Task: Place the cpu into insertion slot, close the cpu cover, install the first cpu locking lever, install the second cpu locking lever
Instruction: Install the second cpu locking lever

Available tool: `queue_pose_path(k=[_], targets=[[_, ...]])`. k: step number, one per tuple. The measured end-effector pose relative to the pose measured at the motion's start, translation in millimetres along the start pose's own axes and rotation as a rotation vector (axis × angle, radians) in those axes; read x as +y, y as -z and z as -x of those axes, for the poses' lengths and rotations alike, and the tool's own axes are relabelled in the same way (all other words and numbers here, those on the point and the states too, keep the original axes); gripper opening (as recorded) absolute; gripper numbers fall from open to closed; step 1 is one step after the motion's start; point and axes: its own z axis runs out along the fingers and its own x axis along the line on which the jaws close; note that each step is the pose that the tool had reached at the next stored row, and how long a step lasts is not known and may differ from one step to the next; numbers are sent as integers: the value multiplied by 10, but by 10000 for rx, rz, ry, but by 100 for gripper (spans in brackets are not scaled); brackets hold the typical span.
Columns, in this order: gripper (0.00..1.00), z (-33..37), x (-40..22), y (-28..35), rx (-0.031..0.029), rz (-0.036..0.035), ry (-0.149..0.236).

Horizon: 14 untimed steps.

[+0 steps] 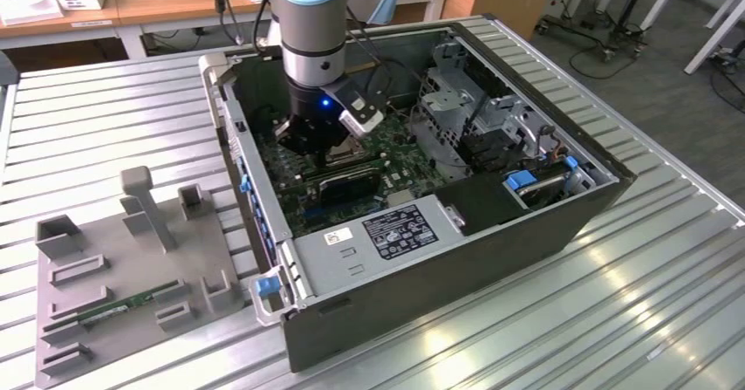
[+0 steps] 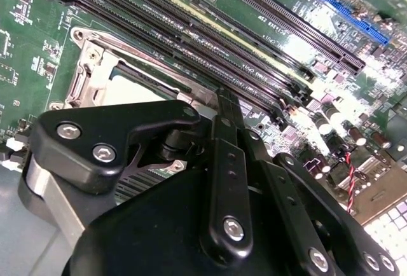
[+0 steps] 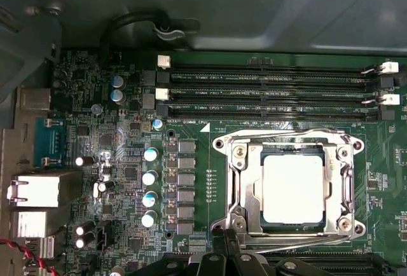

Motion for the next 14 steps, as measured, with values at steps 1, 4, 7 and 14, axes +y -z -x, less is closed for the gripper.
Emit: queue_pose_path(k=[1, 4, 7, 14], targets=[[11, 0, 0, 0, 0, 1, 1], [11, 0, 1, 0, 0, 1, 0], [11, 0, 1, 0, 0, 2, 0], [11, -1, 5, 0, 0, 81, -4]])
